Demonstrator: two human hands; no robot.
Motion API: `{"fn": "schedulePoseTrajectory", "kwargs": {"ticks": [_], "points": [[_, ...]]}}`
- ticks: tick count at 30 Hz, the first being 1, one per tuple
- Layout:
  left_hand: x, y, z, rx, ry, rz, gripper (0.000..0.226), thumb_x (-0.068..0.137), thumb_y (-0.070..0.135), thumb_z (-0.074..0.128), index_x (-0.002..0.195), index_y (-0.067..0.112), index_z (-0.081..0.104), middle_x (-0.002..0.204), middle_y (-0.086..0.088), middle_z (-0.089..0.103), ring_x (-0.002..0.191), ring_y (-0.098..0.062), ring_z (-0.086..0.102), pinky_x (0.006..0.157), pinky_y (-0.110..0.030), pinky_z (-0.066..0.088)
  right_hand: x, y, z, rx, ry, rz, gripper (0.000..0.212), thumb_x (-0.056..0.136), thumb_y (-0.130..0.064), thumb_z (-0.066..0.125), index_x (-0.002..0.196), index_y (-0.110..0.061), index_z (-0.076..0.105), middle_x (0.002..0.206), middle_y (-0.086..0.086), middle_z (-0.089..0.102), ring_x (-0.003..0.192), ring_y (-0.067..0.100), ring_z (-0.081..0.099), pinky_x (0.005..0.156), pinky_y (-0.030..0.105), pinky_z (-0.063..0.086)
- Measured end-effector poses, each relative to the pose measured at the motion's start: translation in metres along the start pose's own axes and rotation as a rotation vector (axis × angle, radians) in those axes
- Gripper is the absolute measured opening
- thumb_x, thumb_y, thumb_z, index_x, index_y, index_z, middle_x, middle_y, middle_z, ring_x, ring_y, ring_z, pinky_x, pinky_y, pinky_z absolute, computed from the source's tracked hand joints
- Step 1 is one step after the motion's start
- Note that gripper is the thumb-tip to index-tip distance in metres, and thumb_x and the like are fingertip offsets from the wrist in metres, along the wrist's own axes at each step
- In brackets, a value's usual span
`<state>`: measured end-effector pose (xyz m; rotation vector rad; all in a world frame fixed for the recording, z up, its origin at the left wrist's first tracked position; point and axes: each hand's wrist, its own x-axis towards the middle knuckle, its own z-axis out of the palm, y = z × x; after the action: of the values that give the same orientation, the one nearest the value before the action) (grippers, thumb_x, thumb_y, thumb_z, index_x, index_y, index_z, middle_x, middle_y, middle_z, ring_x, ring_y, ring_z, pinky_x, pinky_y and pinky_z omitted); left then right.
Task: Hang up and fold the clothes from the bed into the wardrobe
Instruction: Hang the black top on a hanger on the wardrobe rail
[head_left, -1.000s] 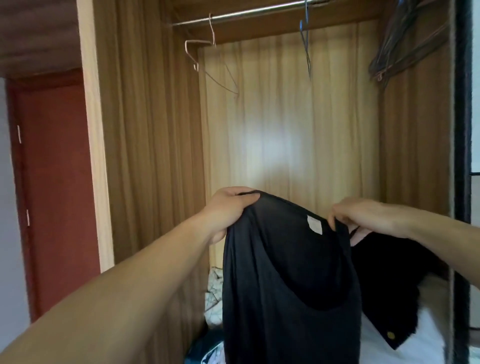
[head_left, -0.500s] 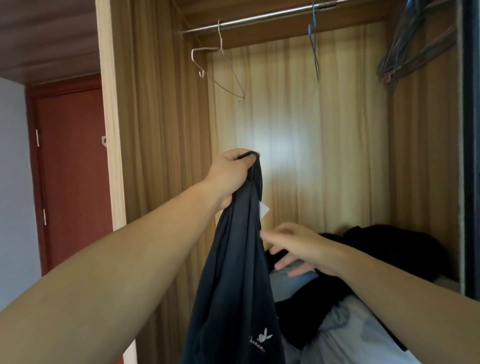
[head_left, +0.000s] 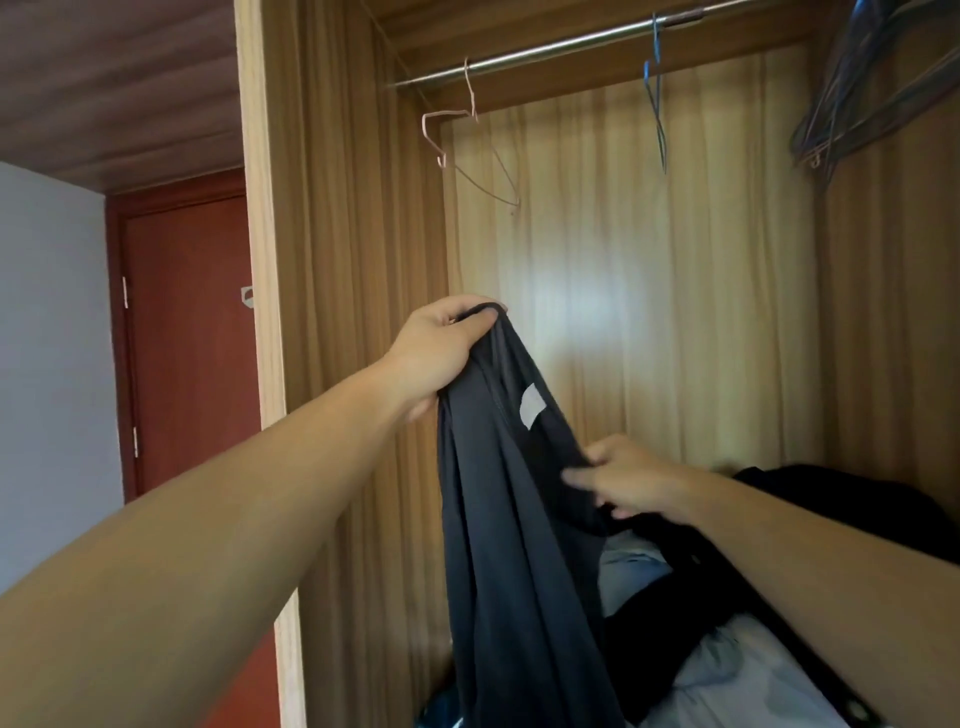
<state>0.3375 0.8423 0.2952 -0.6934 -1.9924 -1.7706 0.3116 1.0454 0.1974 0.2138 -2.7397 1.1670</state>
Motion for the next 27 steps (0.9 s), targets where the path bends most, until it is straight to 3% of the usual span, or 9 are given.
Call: {"fn": "schedulePoseTrajectory", "kwargs": {"ticks": [4,6,9,13,16,19,22,24,27], "points": [[0.006,-0.003,-0.021,0.251,0.018,0.076,0.017,0.097,0.017,0.057,0.1,0.013,0.073,0.098,0.001,0.073,0.09,-0.013,0.068,0.08,-0.023,0.055,0.006,0.004,-0.058,-0.315,0.297,-0.103,0.032,0.097,-0.03,0.054,0.078,-0.007,0.065,0.073,0.008,0.067,0.073,0.026,0.065,0.064,0.03,0.048],[0.008,-0.004,-0.027,0.422,-0.026,0.106,0.016,0.097,0.017,0.057,0.101,0.012,0.073,0.101,0.0,0.072,0.094,-0.014,0.068,0.085,-0.025,0.054,0.007,0.0,-0.081,-0.408,0.344,-0.148,0.033,0.097,-0.026,0.054,0.07,-0.007,0.058,0.062,0.005,0.061,0.056,0.019,0.061,0.059,0.029,0.045],[0.012,-0.004,-0.033,0.6,-0.098,0.108,0.015,0.096,0.019,0.059,0.1,0.016,0.073,0.1,0.002,0.072,0.094,-0.012,0.067,0.085,-0.023,0.053,0.008,-0.008,-0.11,-0.596,0.264,-0.176,0.026,0.092,-0.025,0.063,0.08,-0.003,0.063,0.064,0.01,0.065,0.035,0.005,0.052,0.051,0.026,0.044],[0.016,-0.001,-0.04,0.743,-0.269,0.059,0.011,0.091,0.021,0.067,0.099,0.019,0.074,0.101,0.005,0.072,0.094,-0.01,0.067,0.088,-0.023,0.052,0.007,-0.016,-0.138,-0.699,0.067,-0.051,0.022,0.081,-0.024,0.076,0.077,-0.008,0.061,0.045,0.002,0.06,0.04,0.014,0.061,0.046,0.022,0.047],[0.022,0.001,-0.047,0.826,-0.405,-0.032,0.017,0.086,0.021,0.073,0.103,0.024,0.073,0.102,0.008,0.072,0.096,-0.009,0.067,0.088,-0.023,0.051,0.008,-0.021,-0.15,-0.56,0.06,0.024,0.023,0.081,-0.021,0.077,0.078,-0.006,0.06,0.052,0.009,0.06,0.044,0.019,0.061,0.047,0.023,0.05],[0.033,-0.002,-0.059,0.917,-0.532,-0.159,0.024,0.086,0.019,0.073,0.11,0.024,0.072,0.106,0.008,0.072,0.099,-0.008,0.067,0.093,-0.025,0.052,0.021,-0.019,-0.152,-0.194,0.136,0.053,0.02,0.086,-0.019,0.073,0.088,-0.002,0.062,0.084,0.012,0.064,0.054,0.02,0.068,0.051,0.026,0.054],[0.051,-0.011,-0.076,1.001,-0.481,-0.185,0.014,0.089,0.021,0.07,0.102,0.02,0.074,0.101,0.003,0.075,0.098,-0.015,0.068,0.094,-0.032,0.053,0.04,-0.024,-0.148,0.122,0.203,0.083,0.015,0.091,-0.019,0.066,0.092,-0.006,0.06,0.106,0.01,0.061,0.066,0.023,0.074,0.055,0.029,0.056],[0.065,-0.017,-0.084,0.845,-0.357,-0.185,0.014,0.093,0.029,0.066,0.096,0.019,0.075,0.097,0.0,0.076,0.094,-0.019,0.071,0.087,-0.032,0.056,0.055,-0.035,-0.144,0.287,0.26,0.085,0.011,0.094,-0.019,0.063,0.094,-0.008,0.06,0.102,0.009,0.06,0.061,0.022,0.07,0.052,0.029,0.056],[0.089,-0.02,-0.086,0.466,-0.2,-0.157,0.022,0.098,0.032,0.057,0.105,0.018,0.073,0.103,-0.006,0.075,0.089,-0.022,0.071,0.077,-0.03,0.053,0.081,-0.06,-0.135,0.339,0.356,0.045,0.016,0.095,-0.022,0.059,0.087,-0.009,0.059,0.074,0.006,0.056,0.05,0.017,0.052,0.048,0.025,0.052]]}}
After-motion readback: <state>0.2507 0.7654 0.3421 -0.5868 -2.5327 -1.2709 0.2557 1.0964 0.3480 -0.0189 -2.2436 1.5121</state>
